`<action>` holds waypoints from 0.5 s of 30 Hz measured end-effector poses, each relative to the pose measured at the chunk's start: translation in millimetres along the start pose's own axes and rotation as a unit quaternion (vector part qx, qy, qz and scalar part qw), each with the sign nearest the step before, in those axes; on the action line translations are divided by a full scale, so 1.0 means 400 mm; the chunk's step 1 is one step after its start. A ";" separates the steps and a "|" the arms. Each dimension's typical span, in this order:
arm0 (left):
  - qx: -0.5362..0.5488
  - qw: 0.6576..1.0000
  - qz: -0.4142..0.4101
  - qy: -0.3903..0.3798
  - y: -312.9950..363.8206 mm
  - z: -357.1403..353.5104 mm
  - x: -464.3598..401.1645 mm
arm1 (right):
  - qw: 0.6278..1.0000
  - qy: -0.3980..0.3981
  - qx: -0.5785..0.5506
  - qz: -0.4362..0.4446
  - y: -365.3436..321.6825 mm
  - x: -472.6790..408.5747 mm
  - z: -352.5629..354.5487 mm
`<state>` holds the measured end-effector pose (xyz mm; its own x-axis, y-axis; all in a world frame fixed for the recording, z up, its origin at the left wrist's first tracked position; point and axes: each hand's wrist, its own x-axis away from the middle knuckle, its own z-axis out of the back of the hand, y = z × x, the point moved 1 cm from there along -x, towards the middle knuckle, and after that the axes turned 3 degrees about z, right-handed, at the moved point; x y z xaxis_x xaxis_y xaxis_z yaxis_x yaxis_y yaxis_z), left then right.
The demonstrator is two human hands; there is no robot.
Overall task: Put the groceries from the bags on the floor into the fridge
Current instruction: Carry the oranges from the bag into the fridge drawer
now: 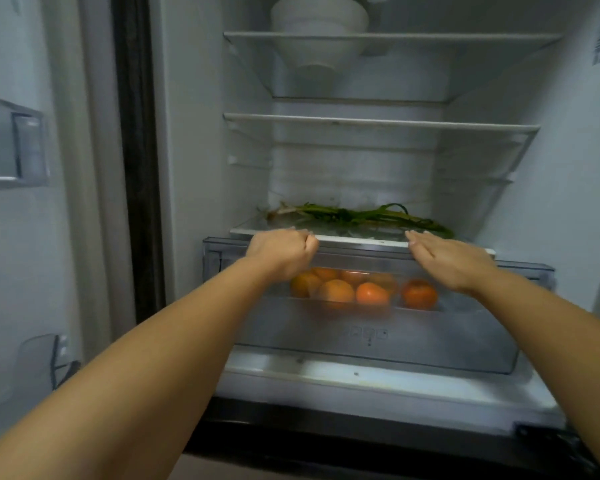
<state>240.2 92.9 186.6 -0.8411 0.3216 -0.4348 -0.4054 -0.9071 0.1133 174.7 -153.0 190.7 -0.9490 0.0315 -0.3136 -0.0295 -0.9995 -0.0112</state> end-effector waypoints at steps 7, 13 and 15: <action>0.001 0.999 0.010 -0.050 -0.020 -0.055 -0.110 | 0.999 -0.037 0.019 0.019 0.032 -0.122 -0.052; -0.005 1.000 -0.003 -0.016 -0.042 -0.124 -0.190 | 0.999 -0.025 0.018 0.032 0.048 -0.187 -0.089; -0.013 1.000 -0.005 0.015 -0.050 -0.140 -0.208 | 0.999 -0.006 0.013 0.028 0.060 -0.209 -0.104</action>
<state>338.5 68.8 170.5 -0.8252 0.3232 -0.4633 -0.4043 -0.9107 0.0848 266.5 -179.6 177.1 -0.9529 -0.0251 -0.3021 0.0166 -0.9994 0.0307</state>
